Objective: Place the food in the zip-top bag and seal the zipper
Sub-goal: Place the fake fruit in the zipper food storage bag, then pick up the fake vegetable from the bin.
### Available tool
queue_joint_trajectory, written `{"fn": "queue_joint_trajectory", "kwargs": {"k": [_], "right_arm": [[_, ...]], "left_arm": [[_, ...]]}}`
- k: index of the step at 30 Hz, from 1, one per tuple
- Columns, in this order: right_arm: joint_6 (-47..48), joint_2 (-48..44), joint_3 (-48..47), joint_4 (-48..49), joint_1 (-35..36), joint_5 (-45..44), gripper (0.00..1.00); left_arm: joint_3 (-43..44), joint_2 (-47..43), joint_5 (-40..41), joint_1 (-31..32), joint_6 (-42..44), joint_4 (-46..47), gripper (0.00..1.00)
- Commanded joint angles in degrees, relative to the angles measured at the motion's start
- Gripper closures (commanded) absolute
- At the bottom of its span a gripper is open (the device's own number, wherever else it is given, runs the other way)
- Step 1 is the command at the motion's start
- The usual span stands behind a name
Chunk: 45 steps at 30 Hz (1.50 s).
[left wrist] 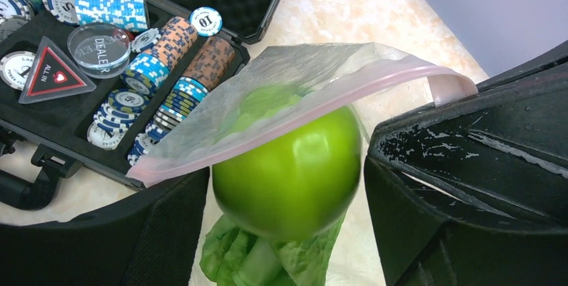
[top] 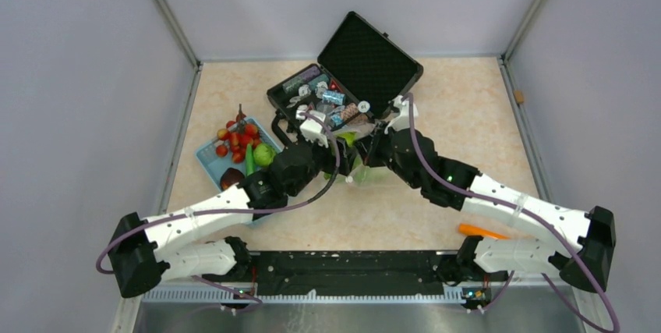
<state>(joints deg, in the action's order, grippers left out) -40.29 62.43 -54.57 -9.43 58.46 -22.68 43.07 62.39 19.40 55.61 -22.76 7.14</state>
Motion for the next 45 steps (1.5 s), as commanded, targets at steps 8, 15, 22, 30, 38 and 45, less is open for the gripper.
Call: {"fn": "queue_joint_trajectory", "kwargs": {"k": [8, 15, 22, 30, 38, 45], "right_arm": [[0.4, -3.5, -3.8, -0.1, -2.6, -3.4, 1.00], [1.0, -5.4, -2.6, -1.5, -5.2, -3.5, 1.00], [0.2, -7.8, 0.9, -3.1, -5.4, -6.6, 1.00], [-0.7, -7.4, 3.3, -0.2, -5.4, -0.7, 1.00], [-0.8, -5.6, 2.7, -0.4, -5.4, 1.2, 1.00], [-0.2, -5.6, 2.2, -0.6, -5.4, 1.2, 1.00]], "left_arm": [[3.6, -6.3, 0.2, 0.2, 3.0, -0.2, 0.02], [-0.1, -13.9, -0.3, 0.2, 2.6, -0.8, 0.02], [-3.6, -21.0, 10.3, 0.2, 0.1, -6.5, 0.01], [-5.5, -23.5, 25.4, -3.1, -10.7, -21.2, 0.01], [-7.9, -24.4, 8.6, -19.6, -15.8, -25.1, 0.01], [-7.0, -22.1, 7.8, -25.5, -16.6, -28.5, 0.01]]}}
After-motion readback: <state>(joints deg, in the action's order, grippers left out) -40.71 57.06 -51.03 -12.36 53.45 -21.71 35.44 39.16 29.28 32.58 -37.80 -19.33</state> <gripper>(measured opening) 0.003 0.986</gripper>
